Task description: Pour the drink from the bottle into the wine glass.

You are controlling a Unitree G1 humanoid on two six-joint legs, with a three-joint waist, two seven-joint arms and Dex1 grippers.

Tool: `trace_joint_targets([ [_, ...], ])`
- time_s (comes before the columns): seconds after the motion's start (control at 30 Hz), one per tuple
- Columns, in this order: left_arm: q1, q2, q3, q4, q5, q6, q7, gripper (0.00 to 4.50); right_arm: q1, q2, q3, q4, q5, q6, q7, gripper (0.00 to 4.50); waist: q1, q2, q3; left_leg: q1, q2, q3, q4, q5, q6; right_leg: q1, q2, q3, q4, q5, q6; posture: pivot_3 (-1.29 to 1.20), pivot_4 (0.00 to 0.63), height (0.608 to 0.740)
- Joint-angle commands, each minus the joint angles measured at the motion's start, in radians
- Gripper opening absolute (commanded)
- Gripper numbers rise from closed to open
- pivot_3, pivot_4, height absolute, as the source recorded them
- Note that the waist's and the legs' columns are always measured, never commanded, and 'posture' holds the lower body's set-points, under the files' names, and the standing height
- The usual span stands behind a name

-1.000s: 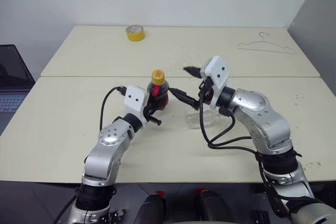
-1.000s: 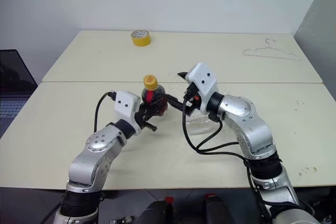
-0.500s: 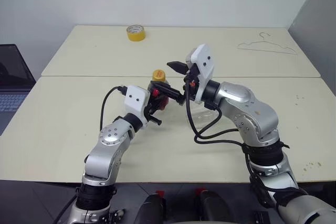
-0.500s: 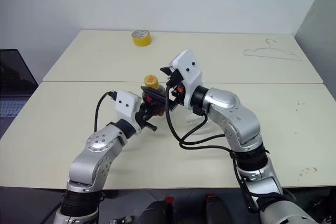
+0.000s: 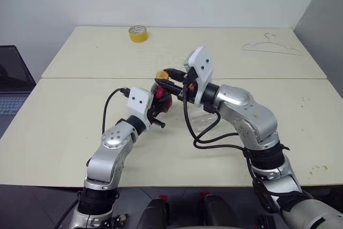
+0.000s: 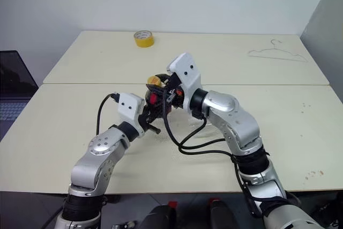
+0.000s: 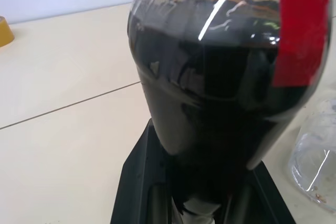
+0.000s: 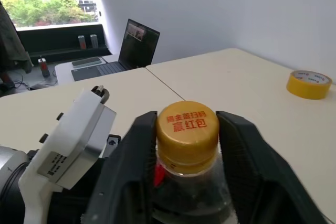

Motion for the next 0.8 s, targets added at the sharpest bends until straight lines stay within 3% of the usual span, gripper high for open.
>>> trace_joint_targets([
  [0.03, -0.017, -0.001, 0.005, -0.036, 0.001, -0.039, -0.007, 0.54, -0.02, -0.009, -0.026, -0.022, -0.004, -0.033, -0.001, 1.23, 0.0, 0.0, 0.0, 0.0, 0.0, 0.0, 0.0, 0.0, 0.0, 0.0, 0.0, 0.0, 0.0, 0.0, 0.0, 0.0, 0.15, 0.74],
  [0.3, -0.018, 0.04, 0.032, -0.048, -0.056, -0.003, -0.082, 0.54, 0.001, -0.083, -0.041, -0.05, 0.041, -0.148, 0.155, 1.23, 0.0, 0.0, 0.0, 0.0, 0.0, 0.0, 0.0, 0.0, 0.0, 0.0, 0.0, 0.0, 0.0, 0.0, 0.0, 0.0, 0.15, 0.74],
  [0.5, -0.043, 0.134, 0.095, -0.044, -0.281, 0.18, -0.247, 0.54, -0.002, -0.164, -0.077, -0.121, 0.234, -0.169, 0.414, 1.23, -0.001, 0.0, 0.0, 0.0, 0.0, 0.0, 0.0, -0.002, 0.003, 0.0, 0.0, -0.001, -0.001, 0.0, 0.0, 0.0, 0.15, 0.74],
  [0.63, -0.052, 0.176, 0.121, -0.069, -0.404, 0.285, -0.297, 0.54, -0.002, -0.168, -0.071, -0.124, 0.28, -0.167, 0.472, 1.23, -0.004, 0.001, 0.001, 0.0, 0.001, 0.0, 0.0, -0.002, 0.004, 0.0, 0.0, -0.001, 0.0, 0.0, 0.0, 0.0, 0.15, 0.74],
  [0.8, -0.058, 0.19, 0.134, -0.073, -0.431, 0.304, -0.272, 0.54, -0.001, -0.176, -0.058, -0.125, 0.276, -0.16, 0.487, 1.23, -0.001, 0.001, 0.001, 0.0, 0.001, 0.0, 0.0, -0.002, 0.003, 0.001, 0.0, 0.0, 0.0, 0.0, 0.0, 0.0, 0.15, 0.74],
])
